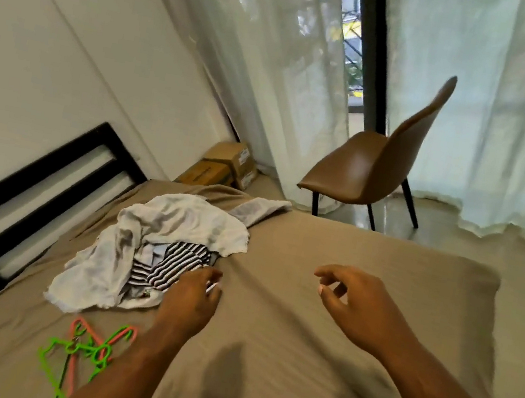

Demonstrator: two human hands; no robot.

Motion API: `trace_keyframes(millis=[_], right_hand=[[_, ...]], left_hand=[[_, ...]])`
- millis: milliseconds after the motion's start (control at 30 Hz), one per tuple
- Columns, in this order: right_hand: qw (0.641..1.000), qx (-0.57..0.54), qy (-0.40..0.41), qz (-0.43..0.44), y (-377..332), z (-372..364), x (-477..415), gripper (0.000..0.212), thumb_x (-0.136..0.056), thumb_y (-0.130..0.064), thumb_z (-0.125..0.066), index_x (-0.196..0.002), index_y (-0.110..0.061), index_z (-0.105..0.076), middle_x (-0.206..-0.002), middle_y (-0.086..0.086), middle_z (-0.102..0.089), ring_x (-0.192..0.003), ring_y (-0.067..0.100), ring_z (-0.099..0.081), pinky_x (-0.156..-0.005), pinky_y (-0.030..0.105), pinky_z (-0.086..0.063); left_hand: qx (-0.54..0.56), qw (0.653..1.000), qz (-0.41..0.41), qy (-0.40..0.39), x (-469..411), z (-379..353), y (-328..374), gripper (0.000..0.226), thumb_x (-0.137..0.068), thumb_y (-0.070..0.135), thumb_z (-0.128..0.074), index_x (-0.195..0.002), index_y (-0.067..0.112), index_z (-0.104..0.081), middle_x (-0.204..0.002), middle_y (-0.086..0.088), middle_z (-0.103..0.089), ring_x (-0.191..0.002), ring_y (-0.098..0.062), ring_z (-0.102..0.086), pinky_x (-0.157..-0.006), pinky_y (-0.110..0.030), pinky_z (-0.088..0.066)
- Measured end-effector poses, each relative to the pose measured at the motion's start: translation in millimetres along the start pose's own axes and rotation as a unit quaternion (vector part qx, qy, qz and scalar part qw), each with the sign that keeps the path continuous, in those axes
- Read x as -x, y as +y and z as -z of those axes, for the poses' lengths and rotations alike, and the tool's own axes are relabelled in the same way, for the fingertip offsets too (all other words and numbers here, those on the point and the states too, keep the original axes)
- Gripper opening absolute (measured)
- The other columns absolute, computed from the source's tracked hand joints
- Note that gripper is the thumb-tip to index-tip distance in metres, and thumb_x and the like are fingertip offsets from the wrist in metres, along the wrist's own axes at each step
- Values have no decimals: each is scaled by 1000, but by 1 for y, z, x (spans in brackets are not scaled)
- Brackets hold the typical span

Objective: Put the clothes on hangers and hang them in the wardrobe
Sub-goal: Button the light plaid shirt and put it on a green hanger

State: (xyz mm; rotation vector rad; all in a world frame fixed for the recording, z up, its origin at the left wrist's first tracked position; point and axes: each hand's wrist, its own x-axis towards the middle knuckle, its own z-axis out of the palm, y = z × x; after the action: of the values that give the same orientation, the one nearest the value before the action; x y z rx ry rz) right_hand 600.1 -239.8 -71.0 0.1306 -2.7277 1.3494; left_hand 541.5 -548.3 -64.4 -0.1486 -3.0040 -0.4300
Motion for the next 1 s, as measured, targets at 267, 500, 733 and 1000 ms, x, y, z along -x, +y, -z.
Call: trace_keyframes(millis=[267,500,733,1000], right_hand=[[996,67,11,-61,-11,-167,-14,27,-95,-28,-66,-119,-39,-66,-104,-27,-65,-96,-11,-60,-71,9,-45],[993,93,42,-66,-56,-263,-24,27,-94,-23,-68,-112,-44,-65,-97,-29,-67,-97,-13,-59,-75,17,-48],[993,107,37,-44,-99,-283,12,28,-95,-27,-67,-110,-50,-62,-95,-27,-69,-93,-9,-63,-78,24,-54],[989,124,47,-66,-91,-262,60,27,-94,-27,-68,-109,-49,-63,-96,-27,-69,-93,-11,-62,-72,14,-51]], left_hand=[[100,989,-101,-43,-42,-119,-130,41,-87,35,-46,-121,22,-66,-114,-1,-70,-110,-23,-62,-95,-40,-50],[61,983,-64,158,-96,-89,-259,27,-87,24,-58,-112,17,-68,-122,-11,-62,-113,-32,-59,-92,-46,-52],[81,959,259,86,-175,-29,-333,103,-84,51,-72,-155,9,-12,-155,-23,-29,-139,-42,-35,-109,-57,-34],[133,961,178,166,-175,6,-353,38,-98,19,-56,-129,-1,-60,-133,-25,-60,-123,-44,-56,-102,-47,-46]])
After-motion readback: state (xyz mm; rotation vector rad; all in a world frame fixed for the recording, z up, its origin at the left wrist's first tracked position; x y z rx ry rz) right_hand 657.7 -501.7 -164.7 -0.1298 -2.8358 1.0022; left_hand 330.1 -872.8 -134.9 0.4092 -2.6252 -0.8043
